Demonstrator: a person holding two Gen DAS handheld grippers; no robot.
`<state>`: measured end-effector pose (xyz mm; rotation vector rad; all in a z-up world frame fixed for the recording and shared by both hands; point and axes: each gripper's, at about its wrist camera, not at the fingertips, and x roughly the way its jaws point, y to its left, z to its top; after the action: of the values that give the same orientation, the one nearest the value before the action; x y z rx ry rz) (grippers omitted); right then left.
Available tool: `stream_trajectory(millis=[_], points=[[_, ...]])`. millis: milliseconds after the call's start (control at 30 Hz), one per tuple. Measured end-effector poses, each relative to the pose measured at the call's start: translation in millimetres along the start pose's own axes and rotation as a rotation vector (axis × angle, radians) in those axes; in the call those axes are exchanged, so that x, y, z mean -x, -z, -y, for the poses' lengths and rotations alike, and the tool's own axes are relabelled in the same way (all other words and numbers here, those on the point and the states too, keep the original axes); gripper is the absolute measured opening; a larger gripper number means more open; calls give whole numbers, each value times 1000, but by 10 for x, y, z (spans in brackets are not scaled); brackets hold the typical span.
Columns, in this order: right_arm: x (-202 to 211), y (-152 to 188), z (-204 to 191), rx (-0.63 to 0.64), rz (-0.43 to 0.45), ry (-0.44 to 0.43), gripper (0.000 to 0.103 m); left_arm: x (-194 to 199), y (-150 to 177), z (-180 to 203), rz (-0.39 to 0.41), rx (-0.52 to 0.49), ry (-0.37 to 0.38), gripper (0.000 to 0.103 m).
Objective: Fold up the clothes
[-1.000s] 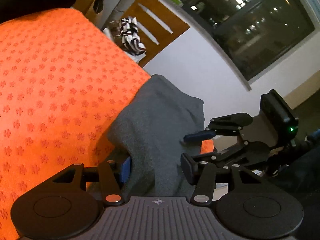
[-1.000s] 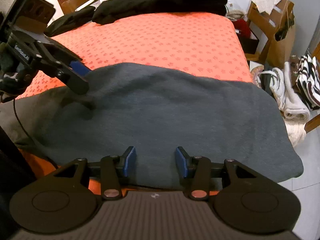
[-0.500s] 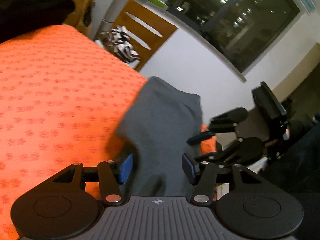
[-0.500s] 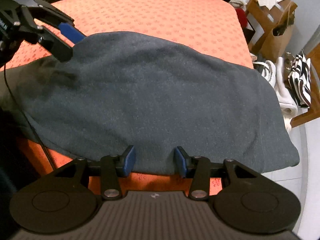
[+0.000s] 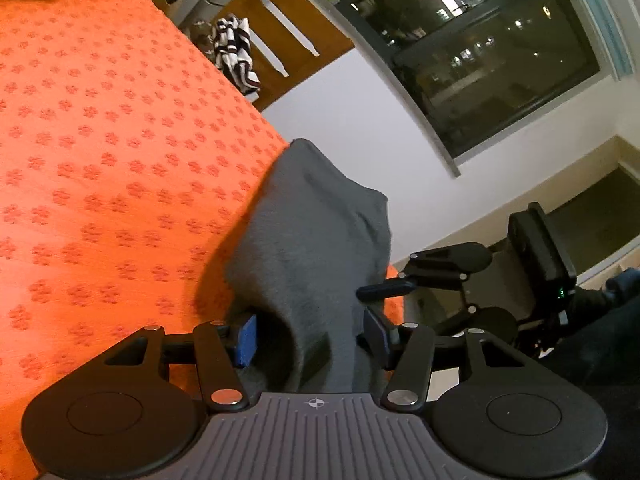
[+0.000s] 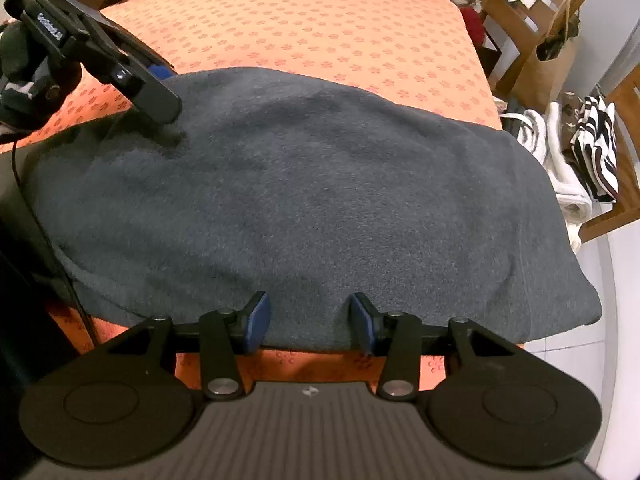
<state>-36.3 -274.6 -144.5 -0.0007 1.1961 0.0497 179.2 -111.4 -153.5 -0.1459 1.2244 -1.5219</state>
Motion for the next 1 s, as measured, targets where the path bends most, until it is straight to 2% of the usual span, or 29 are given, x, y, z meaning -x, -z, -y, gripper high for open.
stream_trajectory(millis=[200, 400, 567, 767, 900, 1000], points=[[-13, 1, 12, -17, 4, 0, 53, 29, 23, 231, 0, -38, 61, 58], [-20, 2, 7, -25, 7, 0, 54, -132, 175, 184, -56, 7, 19, 58], [-19, 2, 7, -27, 9, 0, 54, -209, 163, 214, -27, 27, -6, 60], [-27, 2, 8, -27, 10, 2, 54, -281, 23, 67, 67, 123, -120, 59], [-24, 16, -1, -29, 15, 4, 54, -111, -52, 130, 233, 134, -161, 56], [-22, 26, -2, -34, 20, 7, 54, 38, -91, 248, 334, 96, -167, 51]])
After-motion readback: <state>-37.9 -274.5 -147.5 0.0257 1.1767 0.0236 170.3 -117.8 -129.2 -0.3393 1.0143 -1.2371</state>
